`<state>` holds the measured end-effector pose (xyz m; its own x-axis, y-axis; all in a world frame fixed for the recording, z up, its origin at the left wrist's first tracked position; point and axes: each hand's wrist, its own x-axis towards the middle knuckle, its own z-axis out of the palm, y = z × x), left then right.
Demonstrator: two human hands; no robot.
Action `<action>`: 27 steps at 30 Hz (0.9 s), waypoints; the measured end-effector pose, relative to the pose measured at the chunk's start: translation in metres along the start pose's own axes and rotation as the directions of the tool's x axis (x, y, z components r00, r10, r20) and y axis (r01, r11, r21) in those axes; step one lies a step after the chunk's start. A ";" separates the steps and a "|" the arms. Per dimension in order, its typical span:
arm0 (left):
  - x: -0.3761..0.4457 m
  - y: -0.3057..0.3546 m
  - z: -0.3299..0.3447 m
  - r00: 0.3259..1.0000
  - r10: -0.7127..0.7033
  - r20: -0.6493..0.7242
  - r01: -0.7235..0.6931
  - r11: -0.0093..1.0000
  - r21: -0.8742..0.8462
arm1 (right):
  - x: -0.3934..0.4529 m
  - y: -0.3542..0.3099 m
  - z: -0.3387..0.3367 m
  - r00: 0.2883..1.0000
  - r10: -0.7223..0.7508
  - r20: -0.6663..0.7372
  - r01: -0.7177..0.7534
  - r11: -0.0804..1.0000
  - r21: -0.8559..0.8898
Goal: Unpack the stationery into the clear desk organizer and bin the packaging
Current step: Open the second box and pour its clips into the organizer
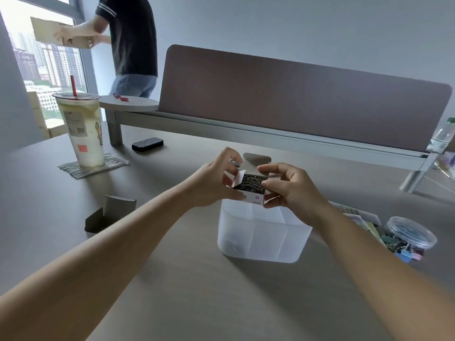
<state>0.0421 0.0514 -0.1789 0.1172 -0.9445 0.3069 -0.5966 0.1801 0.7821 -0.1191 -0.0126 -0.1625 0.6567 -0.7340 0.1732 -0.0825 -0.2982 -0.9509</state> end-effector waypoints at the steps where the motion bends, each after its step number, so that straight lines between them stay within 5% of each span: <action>1: -0.002 0.001 0.000 1.000 0.015 -0.003 -0.015 0.999 0.039 | -0.001 0.000 0.000 1.000 0.008 -0.003 -0.008 1.000 0.012; 6: -0.008 0.004 0.002 0.995 0.100 0.022 -0.102 0.978 0.180 | -0.001 0.001 0.001 1.000 0.020 -0.024 -0.019 0.999 0.035; 14: -0.014 -0.002 -0.001 0.995 0.071 -0.064 -0.054 0.970 0.237 | -0.004 0.006 0.005 0.998 -0.015 -0.061 0.016 1.000 0.019; 22: -0.009 -0.012 0.002 0.994 -0.052 -0.100 0.045 0.997 -0.068 | -0.007 0.017 0.007 0.984 -0.135 -0.118 0.122 0.986 -0.109; 27: -0.008 -0.019 -0.002 0.997 -0.018 -0.075 0.011 0.995 -0.100 | -0.006 0.019 0.010 0.982 -0.164 -0.090 0.150 0.979 -0.140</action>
<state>0.0539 0.0561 -0.1947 0.1871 -0.9244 0.3324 -0.5132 0.1966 0.8354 -0.1173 -0.0082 -0.1838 0.5914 -0.7271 0.3487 -0.0873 -0.4876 -0.8687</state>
